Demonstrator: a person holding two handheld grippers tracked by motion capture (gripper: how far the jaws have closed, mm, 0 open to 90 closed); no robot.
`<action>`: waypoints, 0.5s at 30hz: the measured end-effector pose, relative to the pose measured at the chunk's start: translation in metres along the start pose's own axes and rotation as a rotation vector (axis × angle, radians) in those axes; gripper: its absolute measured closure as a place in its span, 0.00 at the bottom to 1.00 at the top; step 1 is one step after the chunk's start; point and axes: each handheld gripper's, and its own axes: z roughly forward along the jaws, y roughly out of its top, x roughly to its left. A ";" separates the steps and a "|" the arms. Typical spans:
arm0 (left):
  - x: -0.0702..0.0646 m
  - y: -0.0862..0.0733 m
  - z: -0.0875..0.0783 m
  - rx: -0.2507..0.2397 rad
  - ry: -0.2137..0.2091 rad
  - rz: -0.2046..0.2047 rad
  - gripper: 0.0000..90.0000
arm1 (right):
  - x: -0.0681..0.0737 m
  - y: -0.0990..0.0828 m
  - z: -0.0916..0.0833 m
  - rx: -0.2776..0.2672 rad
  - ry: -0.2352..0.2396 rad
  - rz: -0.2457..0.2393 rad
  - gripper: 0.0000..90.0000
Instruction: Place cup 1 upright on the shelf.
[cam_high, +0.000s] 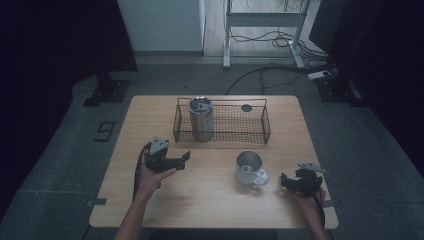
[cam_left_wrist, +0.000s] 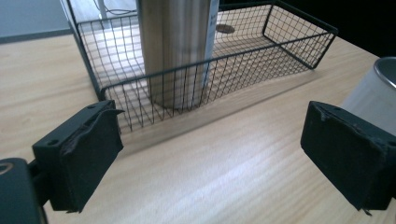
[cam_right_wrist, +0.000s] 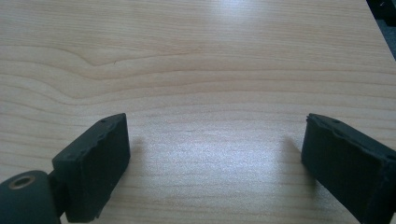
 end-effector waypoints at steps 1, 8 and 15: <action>0.001 -0.003 -0.001 0.000 0.002 -0.005 0.06 | 0.000 0.000 0.000 0.001 0.000 0.002 0.09; 0.006 -0.028 -0.005 0.038 0.018 -0.018 0.07 | 0.000 0.000 0.000 0.000 0.000 0.000 0.09; 0.010 -0.047 -0.003 0.096 0.005 -0.015 0.07 | 0.000 0.000 0.000 0.001 -0.001 0.002 0.09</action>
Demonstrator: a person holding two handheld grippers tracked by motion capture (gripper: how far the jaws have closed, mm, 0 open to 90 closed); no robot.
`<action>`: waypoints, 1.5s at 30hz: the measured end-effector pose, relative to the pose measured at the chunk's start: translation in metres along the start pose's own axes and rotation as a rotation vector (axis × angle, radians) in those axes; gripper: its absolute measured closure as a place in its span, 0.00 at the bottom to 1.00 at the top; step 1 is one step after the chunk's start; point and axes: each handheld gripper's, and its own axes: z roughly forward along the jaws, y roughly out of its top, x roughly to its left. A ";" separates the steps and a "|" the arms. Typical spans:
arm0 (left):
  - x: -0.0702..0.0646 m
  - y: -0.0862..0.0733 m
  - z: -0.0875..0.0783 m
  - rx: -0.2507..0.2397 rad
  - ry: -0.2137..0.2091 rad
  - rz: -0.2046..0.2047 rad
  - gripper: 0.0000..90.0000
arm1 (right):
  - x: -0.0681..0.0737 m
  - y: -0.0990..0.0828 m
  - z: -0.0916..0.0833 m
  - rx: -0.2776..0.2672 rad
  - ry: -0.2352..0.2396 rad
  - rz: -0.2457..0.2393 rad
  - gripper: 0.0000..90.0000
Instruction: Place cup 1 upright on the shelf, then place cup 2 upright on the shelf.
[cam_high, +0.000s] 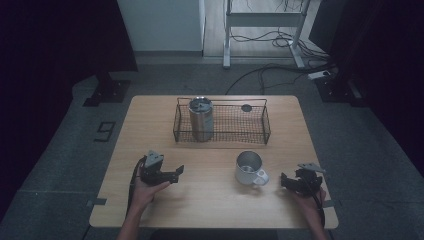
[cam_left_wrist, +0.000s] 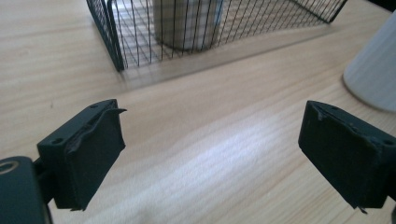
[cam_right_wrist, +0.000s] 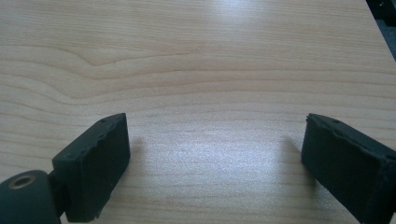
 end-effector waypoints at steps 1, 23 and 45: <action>0.000 -0.002 0.000 0.002 -0.001 -0.001 0.08 | 0.000 0.000 0.000 -0.001 0.000 -0.001 0.09; -0.005 -0.007 0.004 0.016 -0.018 0.001 0.08 | -0.006 -0.001 -0.003 -0.036 0.025 -0.010 0.12; -0.006 -0.002 -0.004 0.004 -0.036 -0.008 0.10 | 0.013 0.018 -0.043 -0.148 0.146 0.003 0.13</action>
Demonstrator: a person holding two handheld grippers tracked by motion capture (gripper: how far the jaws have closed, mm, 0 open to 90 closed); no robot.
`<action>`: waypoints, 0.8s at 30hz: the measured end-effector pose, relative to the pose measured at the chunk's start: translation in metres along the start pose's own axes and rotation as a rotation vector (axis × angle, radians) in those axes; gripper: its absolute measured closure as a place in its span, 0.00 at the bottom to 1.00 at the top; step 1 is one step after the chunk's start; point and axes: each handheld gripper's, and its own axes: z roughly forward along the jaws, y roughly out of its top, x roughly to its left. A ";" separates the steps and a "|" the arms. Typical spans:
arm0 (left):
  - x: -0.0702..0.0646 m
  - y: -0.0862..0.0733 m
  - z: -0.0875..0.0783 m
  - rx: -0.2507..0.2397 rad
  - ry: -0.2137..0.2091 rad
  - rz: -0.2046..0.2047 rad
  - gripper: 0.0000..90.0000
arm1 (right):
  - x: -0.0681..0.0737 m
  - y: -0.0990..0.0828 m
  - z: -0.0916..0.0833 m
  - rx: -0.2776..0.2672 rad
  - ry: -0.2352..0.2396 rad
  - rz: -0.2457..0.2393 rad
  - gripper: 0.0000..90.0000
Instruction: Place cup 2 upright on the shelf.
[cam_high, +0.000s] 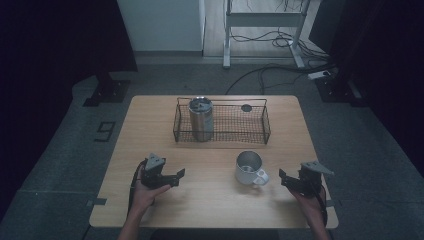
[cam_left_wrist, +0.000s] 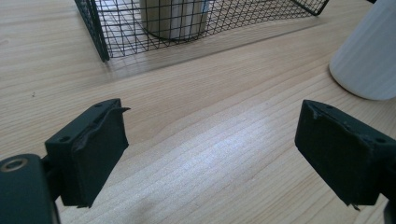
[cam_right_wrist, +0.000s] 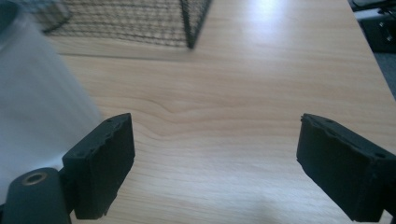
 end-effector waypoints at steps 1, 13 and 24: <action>0.000 0.000 0.000 0.000 0.000 0.000 0.10 | 0.003 0.002 -0.001 -0.004 0.009 -0.003 0.13; -0.002 -0.002 0.004 0.038 -0.017 0.001 0.11 | 0.023 0.018 -0.011 -0.043 0.094 -0.010 0.13; -0.004 -0.005 0.003 0.053 -0.017 0.001 0.11 | 0.046 0.035 -0.024 -0.085 0.189 -0.033 0.13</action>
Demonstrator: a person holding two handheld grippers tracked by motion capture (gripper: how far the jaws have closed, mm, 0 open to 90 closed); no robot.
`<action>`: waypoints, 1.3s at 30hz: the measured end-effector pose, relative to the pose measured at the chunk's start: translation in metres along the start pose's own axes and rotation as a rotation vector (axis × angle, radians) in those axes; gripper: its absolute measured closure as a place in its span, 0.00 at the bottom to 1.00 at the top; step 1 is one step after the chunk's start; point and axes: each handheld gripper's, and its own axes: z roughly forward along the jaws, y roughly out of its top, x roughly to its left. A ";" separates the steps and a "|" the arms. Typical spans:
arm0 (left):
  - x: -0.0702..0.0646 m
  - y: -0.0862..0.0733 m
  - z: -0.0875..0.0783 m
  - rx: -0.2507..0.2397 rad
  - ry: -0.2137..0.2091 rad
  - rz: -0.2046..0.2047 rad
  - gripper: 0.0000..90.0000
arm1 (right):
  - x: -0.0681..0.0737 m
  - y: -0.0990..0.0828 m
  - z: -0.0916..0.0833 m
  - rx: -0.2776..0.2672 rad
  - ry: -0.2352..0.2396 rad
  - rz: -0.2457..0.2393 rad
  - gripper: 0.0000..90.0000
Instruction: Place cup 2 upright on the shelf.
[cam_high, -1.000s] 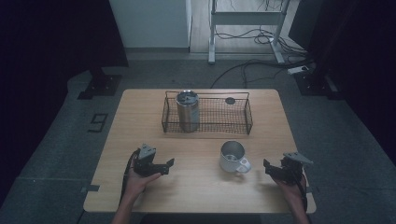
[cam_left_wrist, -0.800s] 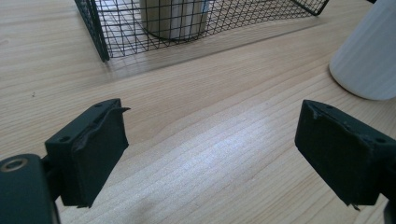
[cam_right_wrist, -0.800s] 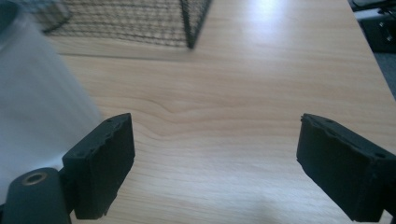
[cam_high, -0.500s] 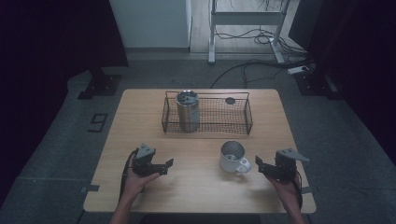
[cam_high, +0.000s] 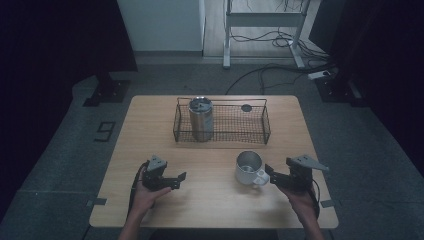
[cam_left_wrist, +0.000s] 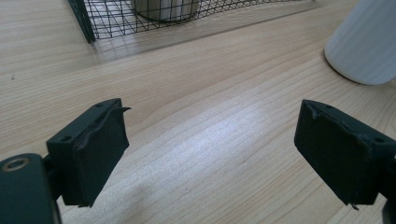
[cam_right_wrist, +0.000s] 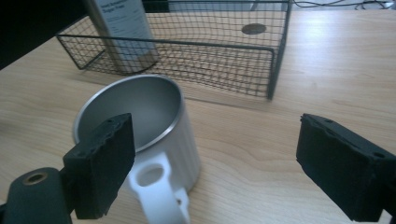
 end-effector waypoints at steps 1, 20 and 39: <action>0.000 0.000 0.000 0.000 0.000 -0.001 0.11 | 0.001 0.001 0.000 0.003 0.003 -0.004 0.13; 0.002 -0.002 -0.002 -0.004 -0.001 -0.020 0.12 | 0.028 0.010 0.023 0.021 0.064 -0.033 0.12; -0.001 -0.005 0.001 0.012 -0.001 -0.010 0.12 | 0.038 0.008 0.045 0.096 0.092 -0.092 0.00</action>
